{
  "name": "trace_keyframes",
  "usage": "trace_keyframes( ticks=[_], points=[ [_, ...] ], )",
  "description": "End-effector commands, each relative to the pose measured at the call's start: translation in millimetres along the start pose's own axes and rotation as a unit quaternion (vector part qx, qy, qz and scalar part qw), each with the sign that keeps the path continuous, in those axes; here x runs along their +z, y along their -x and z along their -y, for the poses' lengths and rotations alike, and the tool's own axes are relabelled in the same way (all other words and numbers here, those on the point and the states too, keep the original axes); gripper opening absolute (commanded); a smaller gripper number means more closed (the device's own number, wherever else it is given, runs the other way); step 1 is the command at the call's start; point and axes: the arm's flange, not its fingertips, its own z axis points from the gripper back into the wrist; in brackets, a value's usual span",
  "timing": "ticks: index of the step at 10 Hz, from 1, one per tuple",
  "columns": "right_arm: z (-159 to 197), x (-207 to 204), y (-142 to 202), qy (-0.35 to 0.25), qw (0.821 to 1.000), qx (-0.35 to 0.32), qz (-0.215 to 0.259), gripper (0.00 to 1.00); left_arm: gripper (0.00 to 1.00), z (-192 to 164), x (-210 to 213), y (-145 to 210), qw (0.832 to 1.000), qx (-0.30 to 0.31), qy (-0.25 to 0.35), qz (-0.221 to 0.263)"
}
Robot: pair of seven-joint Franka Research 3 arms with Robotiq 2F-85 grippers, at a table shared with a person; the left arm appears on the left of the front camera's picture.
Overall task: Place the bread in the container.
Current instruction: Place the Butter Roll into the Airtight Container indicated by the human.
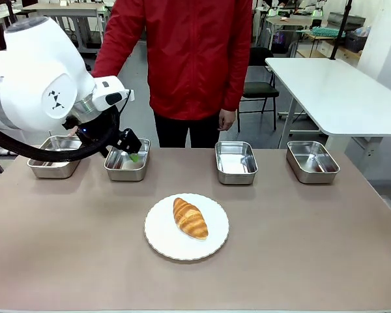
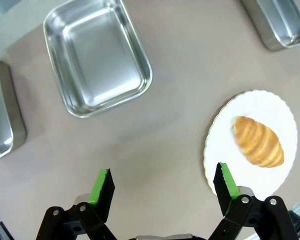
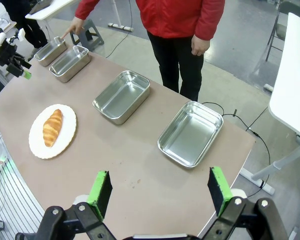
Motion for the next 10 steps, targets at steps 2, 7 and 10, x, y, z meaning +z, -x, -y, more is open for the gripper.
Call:
trace_keyframes(
  ticks=[2, 7, 10],
  points=[
    [1.3, -0.8, -0.9, -0.006, 1.0, 0.003, 0.013, 1.0, 1.0, 0.0, 0.0, 0.0, 1.0, 0.0, 0.0, 0.0],
    [1.3, -0.8, -0.9, -0.006, 1.0, 0.003, 0.013, 1.0, 1.0, 111.3, -30.7, -12.5, 0.988, 0.144, 0.026, -0.044],
    [1.3, -0.8, -0.9, -0.006, 1.0, 0.003, 0.013, 1.0, 1.0, 147.4, -63.0, -2.2, 0.973, 0.226, 0.023, -0.044]
  ],
)
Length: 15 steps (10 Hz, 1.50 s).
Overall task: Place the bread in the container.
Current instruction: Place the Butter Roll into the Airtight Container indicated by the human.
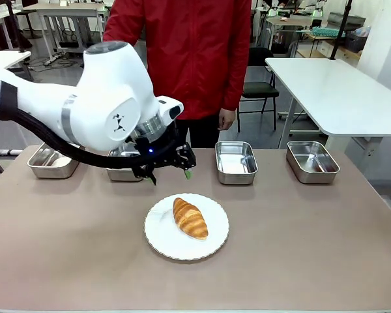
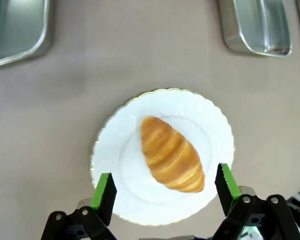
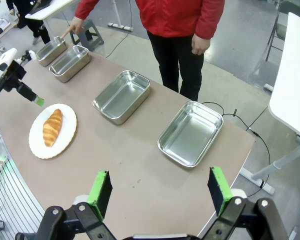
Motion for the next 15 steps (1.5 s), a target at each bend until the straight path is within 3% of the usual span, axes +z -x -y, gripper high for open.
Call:
trace_keyframes(
  ticks=[1, 3, 4, 6, 8, 10, 12, 14, 15],
  points=[
    [1.2, -0.7, -1.0, -0.006, 1.0, 0.003, 0.013, 1.0, 1.0, 25.1, -14.4, 17.5, 0.999, 0.033, -0.006, 0.011],
    [1.2, -0.7, -1.0, -0.006, 1.0, 0.003, 0.013, 1.0, 1.0, 30.1, -25.0, 28.6, 0.999, 0.037, -0.029, -0.016],
    [1.2, -0.7, -1.0, -0.006, 1.0, 0.003, 0.013, 1.0, 1.0, 18.6, -16.2, 18.7, 0.999, 0.031, 0.002, -0.006],
    [1.2, -0.7, -1.0, -0.006, 1.0, 0.003, 0.013, 1.0, 1.0, 25.6, -23.1, 29.5, 0.999, 0.033, -0.004, -0.014],
    [1.2, -0.7, -1.0, -0.006, 1.0, 0.003, 0.013, 1.0, 1.0, 35.2, -29.5, 39.5, 0.99, 0.136, -0.027, -0.025],
    [1.2, -0.7, -1.0, -0.006, 1.0, 0.003, 0.013, 1.0, 1.0, 54.1, -33.9, 44.3, 0.978, 0.199, -0.051, -0.037],
    [1.2, -0.7, -1.0, -0.006, 1.0, 0.003, 0.013, 1.0, 1.0, 57.2, -43.6, 40.5, 0.972, 0.219, -0.047, -0.064],
    [1.2, -0.7, -1.0, -0.006, 1.0, 0.003, 0.013, 1.0, 1.0, 57.6, -57.8, 36.0, 0.961, 0.267, -0.069, -0.023],
    [1.2, -0.7, -1.0, -0.006, 1.0, 0.003, 0.013, 1.0, 1.0, 59.1, -64.1, 34.7, 0.961, 0.263, -0.083, -0.021]
  ],
)
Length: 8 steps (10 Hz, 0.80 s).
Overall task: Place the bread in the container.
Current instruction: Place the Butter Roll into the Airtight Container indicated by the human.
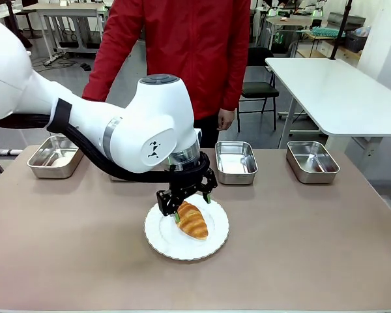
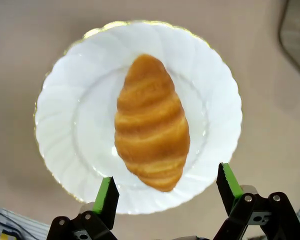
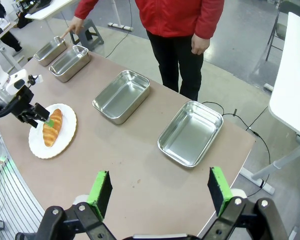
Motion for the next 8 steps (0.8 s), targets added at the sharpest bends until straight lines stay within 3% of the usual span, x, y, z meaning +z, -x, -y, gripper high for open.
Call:
trace_keyframes(
  ticks=[1, 2, 5, 8],
  points=[
    [1.1, -0.6, -1.1, -0.006, 1.0, 0.003, 0.014, 1.0, 1.0, 14.6, -9.7, 3.0, 0.999, 0.032, -0.022, 0.038],
    [1.1, -0.6, -1.1, -0.006, 1.0, 0.003, 0.014, 1.0, 1.0, 14.9, -13.2, 2.8, 0.998, 0.036, -0.036, 0.045],
    [1.1, -0.6, -1.1, -0.006, 1.0, 0.003, 0.014, 1.0, 1.0, 13.6, -28.5, -6.6, 0.998, 0.014, -0.053, 0.009],
    [1.1, -0.6, -1.1, -0.006, 1.0, 0.003, 0.014, 1.0, 1.0, 14.2, -44.3, -13.3, 0.997, -0.005, -0.068, 0.02]
  ],
)
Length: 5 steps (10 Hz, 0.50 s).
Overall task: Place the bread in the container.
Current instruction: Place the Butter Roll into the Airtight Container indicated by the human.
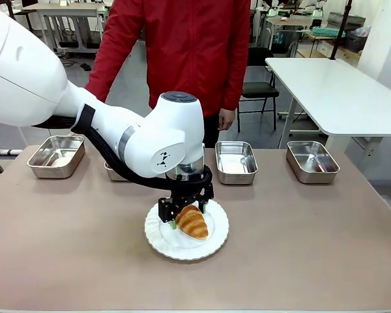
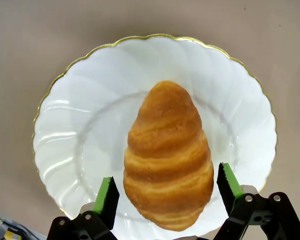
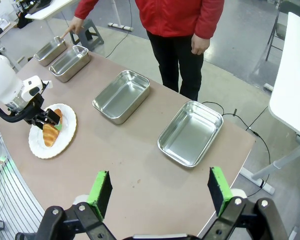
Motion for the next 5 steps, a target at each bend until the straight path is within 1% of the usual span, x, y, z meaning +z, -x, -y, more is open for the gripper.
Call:
trace_keyframes(
  ticks=[1, 3, 4, 5],
  points=[
    [1.0, -0.5, -1.2, -0.006, 1.0, 0.003, 0.014, 1.0, 1.0, 6.8, -3.1, -4.1, 1.0, -0.016, -0.01, 0.01],
    [1.0, -0.5, -1.2, -0.006, 1.0, 0.003, 0.014, 1.0, 1.0, 4.6, -6.0, -6.7, 0.999, -0.031, -0.004, 0.006],
    [1.0, -0.5, -1.2, -0.006, 1.0, 0.003, 0.014, 1.0, 0.8, 4.8, -6.4, -6.3, 0.999, -0.036, -0.006, 0.003],
    [1.0, -0.5, -1.2, -0.006, 1.0, 0.003, 0.014, 1.0, 0.8, 4.8, -6.6, -6.2, 0.999, -0.037, -0.006, 0.008]
  ],
)
